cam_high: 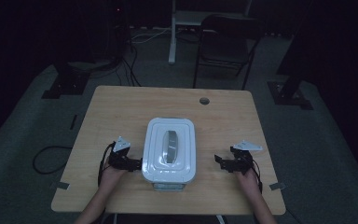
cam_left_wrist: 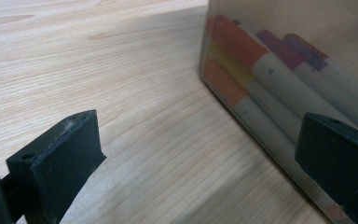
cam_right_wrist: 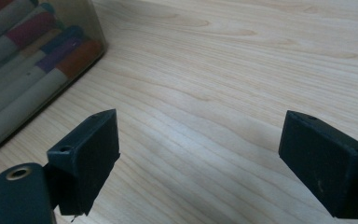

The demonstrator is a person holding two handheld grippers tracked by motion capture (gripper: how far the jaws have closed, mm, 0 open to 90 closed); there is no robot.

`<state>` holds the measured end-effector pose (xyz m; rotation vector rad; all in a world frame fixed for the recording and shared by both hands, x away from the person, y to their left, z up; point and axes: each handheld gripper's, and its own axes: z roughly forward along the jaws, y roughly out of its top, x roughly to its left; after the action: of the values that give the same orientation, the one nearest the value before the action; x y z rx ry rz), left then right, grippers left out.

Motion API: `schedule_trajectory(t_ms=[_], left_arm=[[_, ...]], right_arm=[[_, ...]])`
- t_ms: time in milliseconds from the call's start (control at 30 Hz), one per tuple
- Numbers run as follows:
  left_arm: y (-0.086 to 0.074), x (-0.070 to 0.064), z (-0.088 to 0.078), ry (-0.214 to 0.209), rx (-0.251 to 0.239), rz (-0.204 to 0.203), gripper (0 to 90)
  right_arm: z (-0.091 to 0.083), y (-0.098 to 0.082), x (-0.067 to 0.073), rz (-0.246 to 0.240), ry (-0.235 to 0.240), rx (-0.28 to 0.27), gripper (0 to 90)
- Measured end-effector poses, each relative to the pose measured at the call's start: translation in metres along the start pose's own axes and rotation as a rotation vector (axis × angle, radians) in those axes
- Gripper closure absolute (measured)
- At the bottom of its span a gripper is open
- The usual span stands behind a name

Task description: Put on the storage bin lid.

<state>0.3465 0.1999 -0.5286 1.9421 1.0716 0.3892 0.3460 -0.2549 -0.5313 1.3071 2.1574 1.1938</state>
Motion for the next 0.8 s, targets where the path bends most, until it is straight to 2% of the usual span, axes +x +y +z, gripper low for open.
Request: schedule_trajectory(t_ms=[133, 467, 700, 800], left_arm=[[-0.002, 0.003, -0.004, 0.01, 0.005, 0.002, 1.2], [-0.008, 0.012, -0.013, 0.037, 0.016, -0.011, 1.2], [-0.014, 0.026, -0.029, 0.085, 0.013, -0.038, 1.2], [-0.016, 0.032, -0.037, 0.11, 0.008, -0.044, 1.2]], right_arm=[[-0.004, -0.001, -0.004, -0.003, -0.021, 0.003, 11.9], [-0.014, -0.006, -0.018, 0.031, -0.075, -0.013, 11.9], [-0.021, -0.014, -0.027, 0.046, -0.118, 0.0, 11.9], [-0.025, -0.017, -0.033, 0.074, -0.138, -0.009, 11.9]])
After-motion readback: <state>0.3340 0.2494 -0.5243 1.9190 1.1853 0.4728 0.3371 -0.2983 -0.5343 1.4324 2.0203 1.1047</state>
